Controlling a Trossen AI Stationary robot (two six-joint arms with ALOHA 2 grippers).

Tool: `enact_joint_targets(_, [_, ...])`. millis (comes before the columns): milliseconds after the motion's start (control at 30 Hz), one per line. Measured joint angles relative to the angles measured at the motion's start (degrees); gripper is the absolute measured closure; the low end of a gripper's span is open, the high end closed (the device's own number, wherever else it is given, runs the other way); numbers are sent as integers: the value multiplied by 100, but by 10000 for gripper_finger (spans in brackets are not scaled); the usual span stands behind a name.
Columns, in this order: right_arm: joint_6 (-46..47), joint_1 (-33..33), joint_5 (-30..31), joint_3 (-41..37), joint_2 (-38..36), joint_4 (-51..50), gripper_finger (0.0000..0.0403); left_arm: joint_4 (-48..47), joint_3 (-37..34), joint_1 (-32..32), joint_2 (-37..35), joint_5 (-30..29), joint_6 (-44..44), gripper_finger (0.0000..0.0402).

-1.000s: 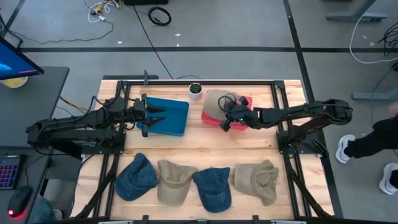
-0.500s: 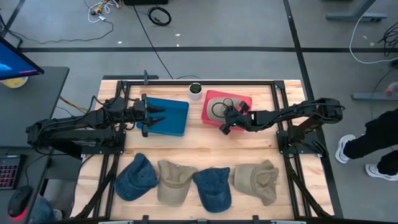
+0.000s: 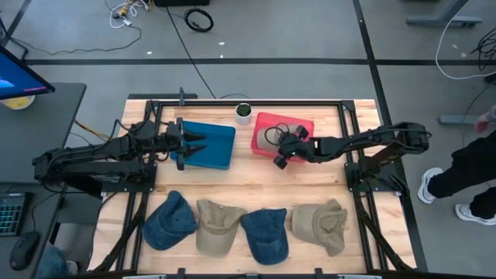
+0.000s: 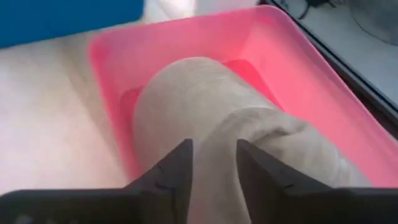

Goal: Pick & Place hat
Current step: Put the top brown cap into the red bin, then put the left brown cap into the red bin

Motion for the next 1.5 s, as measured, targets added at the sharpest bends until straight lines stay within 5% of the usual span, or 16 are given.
enact_joint_targets(267, [-585,413,-244,741,-371,-639,239,565,-7,-681,343,0,-229,237])
enact_joint_targets(467, [-625,677,-420,1391,-380,-1100,236,1396,-4,-1533,1294,-180,-76,237])
enact_joint_targets(900, [-613,778,-1248,1581,-380,-1315,236,1364,37,-2667,3133,-1074,-605,237])
enact_joint_targets(1167, [-616,778,-1250,1581,-380,-1326,236,-306,1346,-3368,4016,-1128,-510,237])
enact_joint_targets(1500, [-751,776,-1250,1581,-379,-1384,236,-2003,2884,-3918,5235,-413,-2567,237])
